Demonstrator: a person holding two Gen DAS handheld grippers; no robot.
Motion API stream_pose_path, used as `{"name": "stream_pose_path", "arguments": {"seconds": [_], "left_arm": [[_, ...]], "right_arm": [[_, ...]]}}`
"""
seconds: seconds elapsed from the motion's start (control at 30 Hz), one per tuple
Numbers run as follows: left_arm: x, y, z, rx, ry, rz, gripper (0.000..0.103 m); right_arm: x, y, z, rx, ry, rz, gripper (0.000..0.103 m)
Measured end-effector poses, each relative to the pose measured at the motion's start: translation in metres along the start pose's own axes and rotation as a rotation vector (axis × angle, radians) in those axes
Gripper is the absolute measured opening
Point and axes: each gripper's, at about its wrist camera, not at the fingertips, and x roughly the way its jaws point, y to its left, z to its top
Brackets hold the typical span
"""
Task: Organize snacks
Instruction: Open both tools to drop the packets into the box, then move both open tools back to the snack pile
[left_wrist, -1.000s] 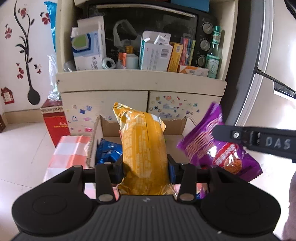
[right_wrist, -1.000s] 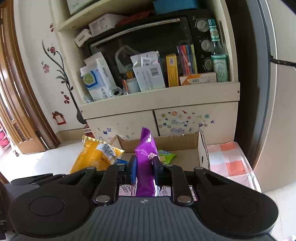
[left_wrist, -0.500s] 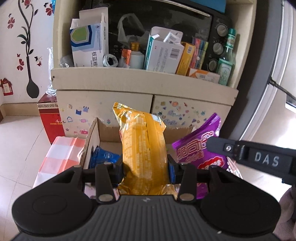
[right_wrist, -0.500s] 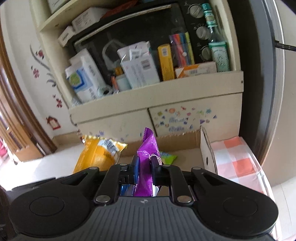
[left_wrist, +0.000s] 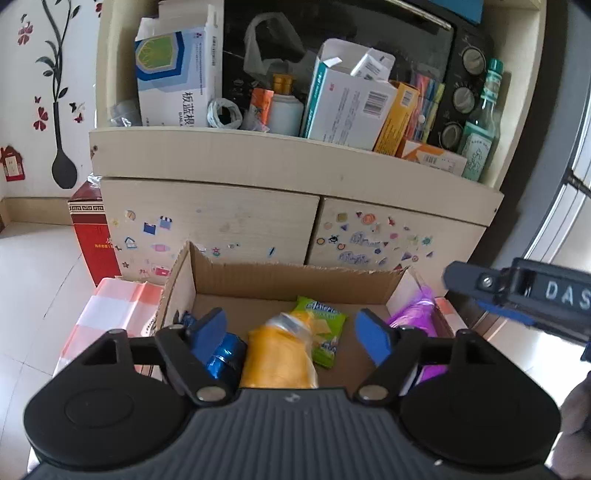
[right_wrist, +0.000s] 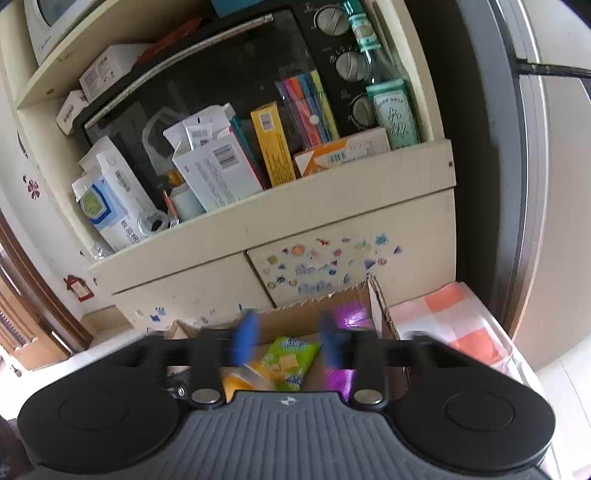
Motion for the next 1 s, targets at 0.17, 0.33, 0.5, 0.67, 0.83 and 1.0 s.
{"name": "stream_pose_path", "arguments": {"seconds": [0.17, 0.33, 0.5, 0.67, 0.83, 1.0], "left_arm": [[-0.013, 0.006, 0.002, -0.001, -0.004, 0.035, 0.086], [-0.021, 0.007, -0.009, 0.026, 0.044, 0.078, 0.088], [-0.032, 0.012, -0.021, 0.006, 0.086, 0.078, 0.09], [-0.047, 0.018, -0.035, -0.007, 0.118, 0.063, 0.091], [-0.057, 0.021, -0.052, 0.014, 0.16, 0.062, 0.091], [-0.068, 0.024, -0.065, 0.036, 0.185, 0.066, 0.091]], "right_arm": [[-0.005, 0.003, -0.003, -0.013, 0.036, 0.009, 0.075], [-0.009, 0.005, -0.009, -0.055, 0.076, -0.014, 0.086], [-0.016, 0.006, -0.018, -0.104, 0.109, -0.046, 0.09], [-0.022, 0.006, -0.027, -0.116, 0.148, -0.054, 0.093], [-0.029, 0.008, -0.039, -0.145, 0.182, -0.074, 0.094], [-0.037, 0.011, -0.051, -0.182, 0.222, -0.075, 0.095]]}}
